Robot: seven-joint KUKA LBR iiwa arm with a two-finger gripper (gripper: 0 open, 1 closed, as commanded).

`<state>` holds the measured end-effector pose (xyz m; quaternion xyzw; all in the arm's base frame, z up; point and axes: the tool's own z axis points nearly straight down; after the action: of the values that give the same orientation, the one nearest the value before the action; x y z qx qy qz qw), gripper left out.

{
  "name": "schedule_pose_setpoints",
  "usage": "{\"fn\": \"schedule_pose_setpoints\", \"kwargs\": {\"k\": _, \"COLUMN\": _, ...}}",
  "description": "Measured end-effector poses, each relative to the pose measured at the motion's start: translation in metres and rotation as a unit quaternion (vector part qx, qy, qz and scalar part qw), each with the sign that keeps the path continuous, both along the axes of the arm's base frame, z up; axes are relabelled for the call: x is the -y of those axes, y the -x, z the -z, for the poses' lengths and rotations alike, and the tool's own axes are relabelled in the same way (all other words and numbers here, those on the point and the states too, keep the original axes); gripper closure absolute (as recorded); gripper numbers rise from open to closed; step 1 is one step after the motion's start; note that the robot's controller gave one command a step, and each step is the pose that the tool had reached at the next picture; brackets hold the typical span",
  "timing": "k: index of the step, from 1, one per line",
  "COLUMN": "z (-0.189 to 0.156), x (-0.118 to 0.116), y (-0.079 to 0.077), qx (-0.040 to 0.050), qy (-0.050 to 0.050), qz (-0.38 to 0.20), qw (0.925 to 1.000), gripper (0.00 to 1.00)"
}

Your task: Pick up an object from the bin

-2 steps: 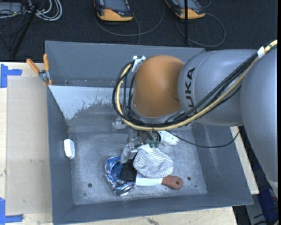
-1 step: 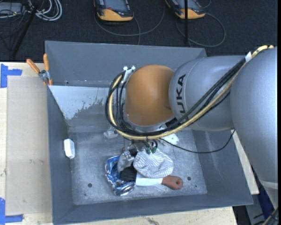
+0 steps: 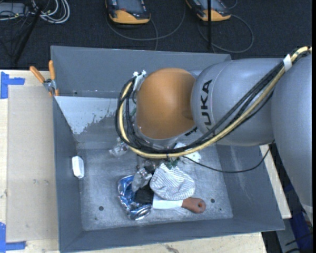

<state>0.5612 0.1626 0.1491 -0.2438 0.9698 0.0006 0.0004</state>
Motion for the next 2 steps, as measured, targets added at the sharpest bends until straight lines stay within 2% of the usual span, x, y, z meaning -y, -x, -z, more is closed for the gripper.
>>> {"fn": "schedule_pose_setpoints", "kwargs": {"k": 1, "z": 0.059, "x": 0.002, "y": 0.001, "qx": 0.0019, "qy": 0.000, "qz": -0.039, "qw": 0.9992, "gripper": 0.00}}
{"fn": "schedule_pose_setpoints", "kwargs": {"k": 2, "z": 0.072, "x": -0.004, "y": 0.004, "qx": -0.0054, "qy": 0.001, "qz": -0.180, "qw": 0.9836, "gripper": 1.00}}
